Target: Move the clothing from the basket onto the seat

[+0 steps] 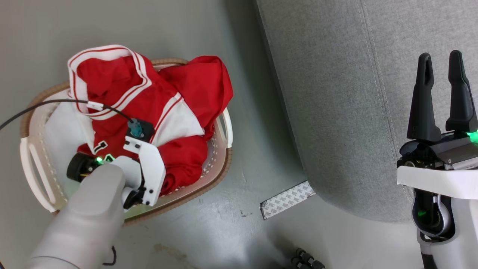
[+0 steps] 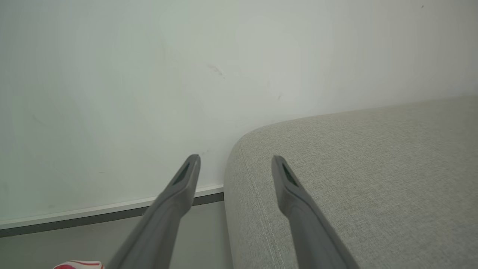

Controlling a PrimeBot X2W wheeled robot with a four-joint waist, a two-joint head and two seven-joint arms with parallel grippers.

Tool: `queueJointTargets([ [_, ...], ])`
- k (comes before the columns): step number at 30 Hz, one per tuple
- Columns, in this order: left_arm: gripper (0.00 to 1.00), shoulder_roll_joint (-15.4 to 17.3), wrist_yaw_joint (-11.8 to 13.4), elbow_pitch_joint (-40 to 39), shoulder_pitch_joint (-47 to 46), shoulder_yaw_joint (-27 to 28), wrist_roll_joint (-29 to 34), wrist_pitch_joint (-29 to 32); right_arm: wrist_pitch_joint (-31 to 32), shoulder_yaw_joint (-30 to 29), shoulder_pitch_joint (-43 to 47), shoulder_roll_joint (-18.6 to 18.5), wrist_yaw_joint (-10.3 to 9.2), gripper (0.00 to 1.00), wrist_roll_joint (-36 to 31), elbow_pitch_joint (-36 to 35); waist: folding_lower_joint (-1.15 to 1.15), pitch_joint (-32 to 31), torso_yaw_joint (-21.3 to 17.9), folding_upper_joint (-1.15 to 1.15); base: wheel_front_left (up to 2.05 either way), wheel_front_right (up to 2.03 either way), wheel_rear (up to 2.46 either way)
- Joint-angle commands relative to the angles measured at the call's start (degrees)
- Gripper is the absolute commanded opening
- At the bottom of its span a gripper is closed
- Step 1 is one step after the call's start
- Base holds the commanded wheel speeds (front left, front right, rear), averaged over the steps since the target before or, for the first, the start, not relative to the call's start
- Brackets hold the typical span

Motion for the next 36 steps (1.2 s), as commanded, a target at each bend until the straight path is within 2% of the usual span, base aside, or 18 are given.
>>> queueJointTargets([
  [1, 0.0, 0.1, 0.11, 0.38, -0.63, -0.07, 0.04, -0.19, 0.05, -0.06, -0.38, 0.17, -0.12, 1.0, 0.55, 0.32, 0.0, 0.04, -0.17, 0.0, 0.0, 0.0, 0.0],
  [12, 0.0, -1.52, 0.1, -0.75, 1.79, -4.55, -5.73, -4.5, 0.05, -1.39, 0.84, 0.15, -0.12, 1.0, -1.14, 1.19, 0.0, -5.56, 1.9, 0.0, 0.0, 0.0, 0.0],
  [24, 0.0, -5.01, 0.1, -5.52, 9.66, -9.51, -14.12, -17.93, 0.05, -4.15, 6.31, 0.04, -0.12, 1.0, -7.05, 2.9, 0.0, -22.67, 9.98, 0.0, 0.0, 0.0, 0.0],
  [36, 0.0, -4.86, 0.11, -13.01, 14.89, -10.5, -20.29, -28.91, 0.04, -3.39, 12.37, -2.66, -0.12, 1.0, -7.9, 4.08, 0.0, -36.44, 16.53, 0.0, 0.0, 0.0, 0.0],
])
